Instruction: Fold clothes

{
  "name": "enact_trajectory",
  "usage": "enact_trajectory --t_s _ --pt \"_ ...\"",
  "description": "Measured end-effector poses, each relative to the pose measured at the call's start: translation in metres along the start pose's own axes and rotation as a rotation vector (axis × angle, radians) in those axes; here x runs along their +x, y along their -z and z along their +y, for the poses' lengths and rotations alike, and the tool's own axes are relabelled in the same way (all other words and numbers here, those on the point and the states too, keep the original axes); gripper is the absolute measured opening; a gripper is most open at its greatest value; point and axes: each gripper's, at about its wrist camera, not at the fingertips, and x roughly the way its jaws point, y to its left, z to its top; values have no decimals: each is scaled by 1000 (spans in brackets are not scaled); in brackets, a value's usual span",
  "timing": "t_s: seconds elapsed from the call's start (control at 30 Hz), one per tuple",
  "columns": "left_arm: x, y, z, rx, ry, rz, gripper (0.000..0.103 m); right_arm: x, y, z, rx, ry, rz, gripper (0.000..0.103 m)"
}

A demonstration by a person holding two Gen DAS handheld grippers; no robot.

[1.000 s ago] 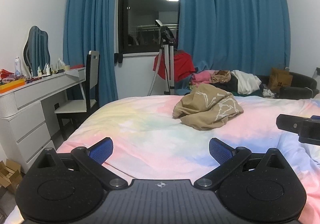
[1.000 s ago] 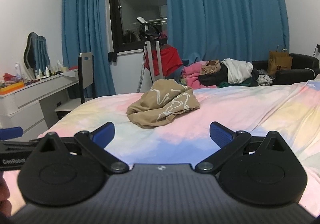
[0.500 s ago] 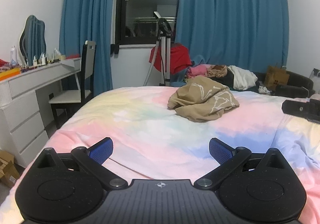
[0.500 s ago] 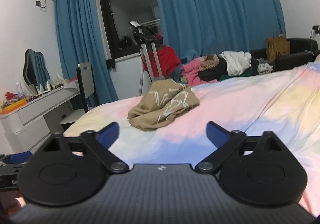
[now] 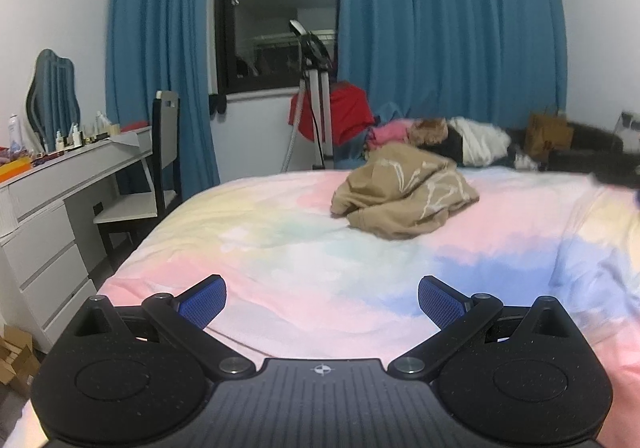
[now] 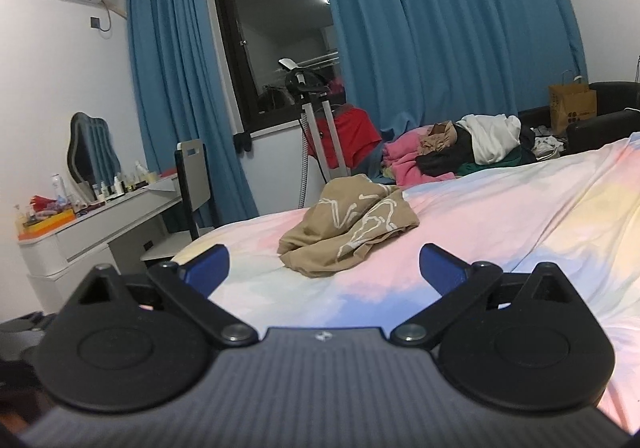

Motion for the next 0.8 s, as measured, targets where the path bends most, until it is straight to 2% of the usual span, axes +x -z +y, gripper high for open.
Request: enact_trajectory --t_s 0.27,0.43,0.6,0.73,0.8 --pt "97 -19 0 14 7 117 103 7 4 -10 57 51 61 103" --pt "173 -36 1 7 33 112 102 24 12 -26 138 73 103 103" --pt "264 -54 4 -37 13 142 91 57 25 -35 157 107 148 103" --pt "328 -66 15 -75 39 138 86 90 40 -43 166 108 170 103" --pt "356 -69 20 -91 57 149 77 106 50 -45 152 108 193 103"
